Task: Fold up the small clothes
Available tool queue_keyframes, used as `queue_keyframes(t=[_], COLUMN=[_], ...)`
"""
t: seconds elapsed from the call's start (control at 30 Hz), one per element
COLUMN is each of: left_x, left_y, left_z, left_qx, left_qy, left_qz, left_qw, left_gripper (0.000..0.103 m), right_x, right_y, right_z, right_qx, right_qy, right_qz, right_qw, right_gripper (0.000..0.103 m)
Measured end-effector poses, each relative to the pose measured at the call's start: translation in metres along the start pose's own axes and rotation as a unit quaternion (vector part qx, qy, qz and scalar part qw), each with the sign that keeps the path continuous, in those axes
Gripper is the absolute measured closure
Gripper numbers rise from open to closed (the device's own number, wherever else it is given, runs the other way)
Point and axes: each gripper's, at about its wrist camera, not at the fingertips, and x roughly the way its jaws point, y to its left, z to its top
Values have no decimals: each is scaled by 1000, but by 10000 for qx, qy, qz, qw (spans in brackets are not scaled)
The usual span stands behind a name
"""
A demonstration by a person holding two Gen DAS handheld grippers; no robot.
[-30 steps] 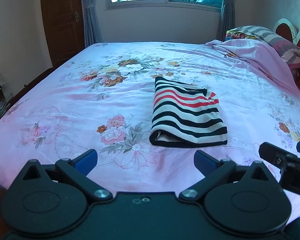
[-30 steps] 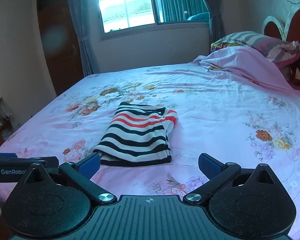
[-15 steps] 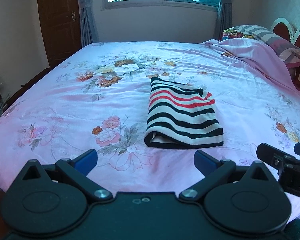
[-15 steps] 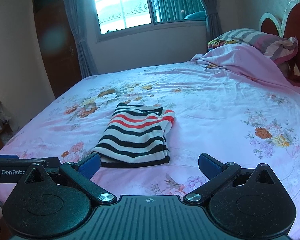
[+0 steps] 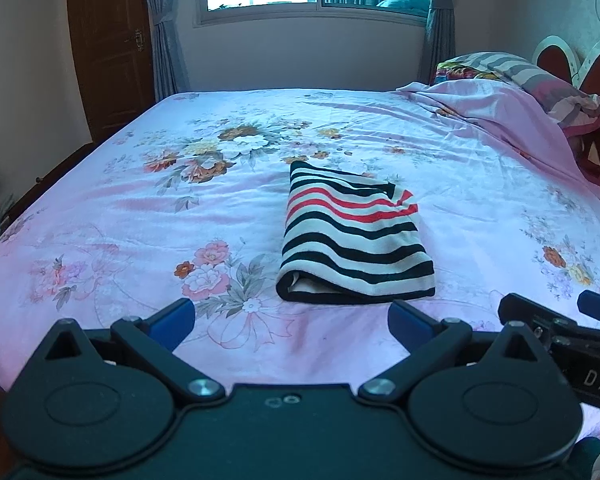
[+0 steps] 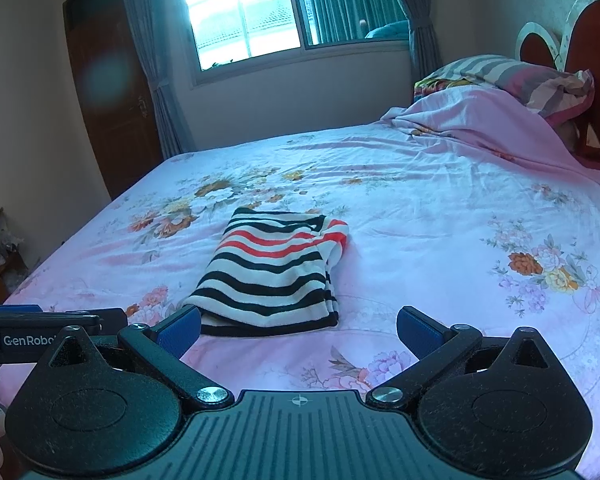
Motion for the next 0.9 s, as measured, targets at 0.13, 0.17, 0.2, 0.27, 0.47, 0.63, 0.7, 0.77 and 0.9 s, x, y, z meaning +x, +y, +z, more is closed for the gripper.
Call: queue_keyframes(t=[0.13,0.17,0.2,0.27,0.47,0.63,0.7,0.77,0.9], left_x=[-2,-3,-4,-5,-5,-1,0,2,4], left_y=[-1,-1,-1,1,10,17,19,19,21], left_z=[0,1,1,2,7,9,9,9,8], left_qx=[55,64,54,2,68,18,-4,-25,-74], left_qy=[-22,-43,-58,-59,-70,-77,-58,-42,3], left_qz=[-37,-42,-48,-88,-30,63,82,100,99], left_qw=[10000,10000,10000,9999,9999,9999,9999,9999,9999], left_gripper=[2,2,1,1,1,1,2,1,1], right_x=[-4,-6,-6,-6,-5,2,5,6,6], right_y=[1,2,2,4,9,12,12,12,11], right_z=[0,0,1,4,12,17,18,18,15], right_qx=[-10,-40,-77,-90,34,-38,-33,-62,-77], right_qy=[27,12,6,-29,-133,-150,-121,-86,-64], right_qz=[-84,-93,-115,-183,-166,-99,-102,-69,-79], right_qw=[10000,9999,9999,9998,9998,9998,9999,9999,9999], right_gripper=[0,0,0,0,0,0,0,0,0])
